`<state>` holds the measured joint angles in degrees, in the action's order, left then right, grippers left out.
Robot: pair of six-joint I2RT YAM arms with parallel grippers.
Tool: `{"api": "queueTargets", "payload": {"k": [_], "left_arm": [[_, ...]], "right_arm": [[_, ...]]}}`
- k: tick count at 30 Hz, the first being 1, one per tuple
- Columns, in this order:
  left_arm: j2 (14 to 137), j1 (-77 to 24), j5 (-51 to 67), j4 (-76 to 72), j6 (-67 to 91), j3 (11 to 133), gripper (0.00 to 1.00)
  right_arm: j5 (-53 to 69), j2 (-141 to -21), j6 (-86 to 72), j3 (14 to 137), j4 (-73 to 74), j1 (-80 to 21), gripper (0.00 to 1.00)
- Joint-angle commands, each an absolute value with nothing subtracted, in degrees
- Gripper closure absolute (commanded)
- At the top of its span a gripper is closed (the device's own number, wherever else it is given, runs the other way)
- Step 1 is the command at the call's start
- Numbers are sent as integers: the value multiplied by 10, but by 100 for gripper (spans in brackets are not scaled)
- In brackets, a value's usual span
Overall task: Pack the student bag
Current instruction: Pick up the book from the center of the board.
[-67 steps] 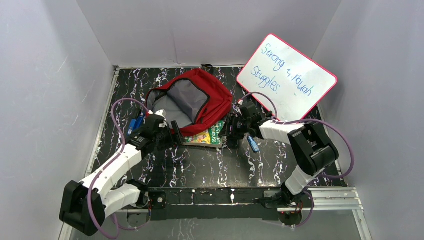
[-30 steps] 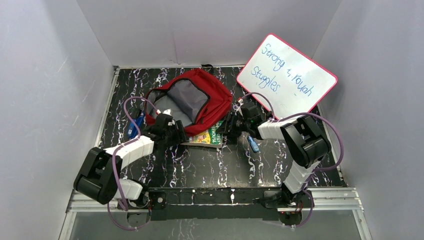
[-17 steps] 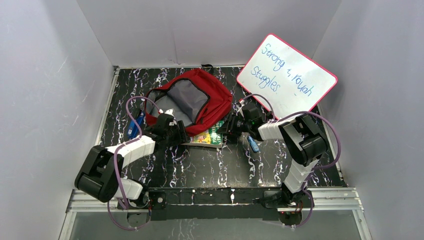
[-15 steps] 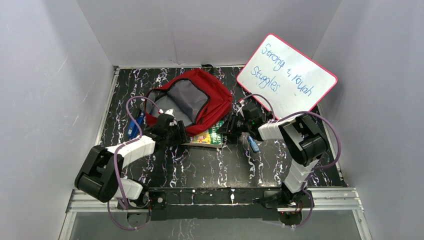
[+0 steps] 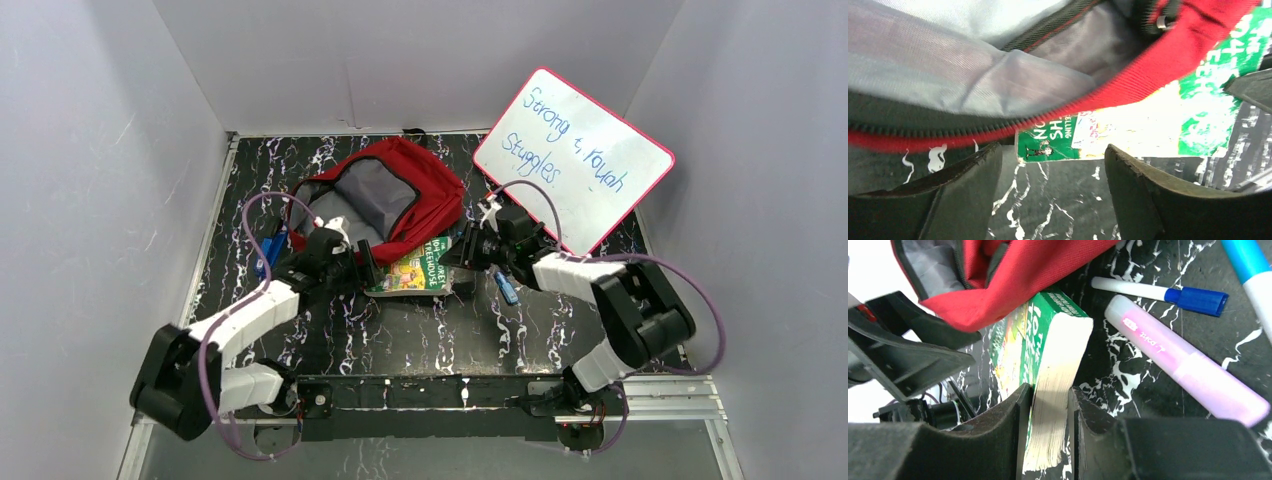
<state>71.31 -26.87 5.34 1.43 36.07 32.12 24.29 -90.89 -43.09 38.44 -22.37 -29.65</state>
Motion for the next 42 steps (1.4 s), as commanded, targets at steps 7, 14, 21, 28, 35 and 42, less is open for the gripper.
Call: {"api": "queueTargets", "payload": {"k": [7,14,21,28,35,42], "left_arm": [[537,-272,77,115,349,401,23],[538,-272,202,63,222,429,24],[600,-272,346,46,39,473,24],[611,-272,475,-11,-126,490,22],[666,-272,554,-27,-164,517,22],[733,-299,593,-27,-171,537,23]], "right_arm": [[161,-691,-263,396,-30,-298,100],[175,-633,-182,427,60,-298,100],[206,-600,-123,452,82,-299,100],[288,-567,-71,454,61,-301,100],[342,-565,-28,463,61,-309,100],[361,-550,-9,458,35,-317,100]]}}
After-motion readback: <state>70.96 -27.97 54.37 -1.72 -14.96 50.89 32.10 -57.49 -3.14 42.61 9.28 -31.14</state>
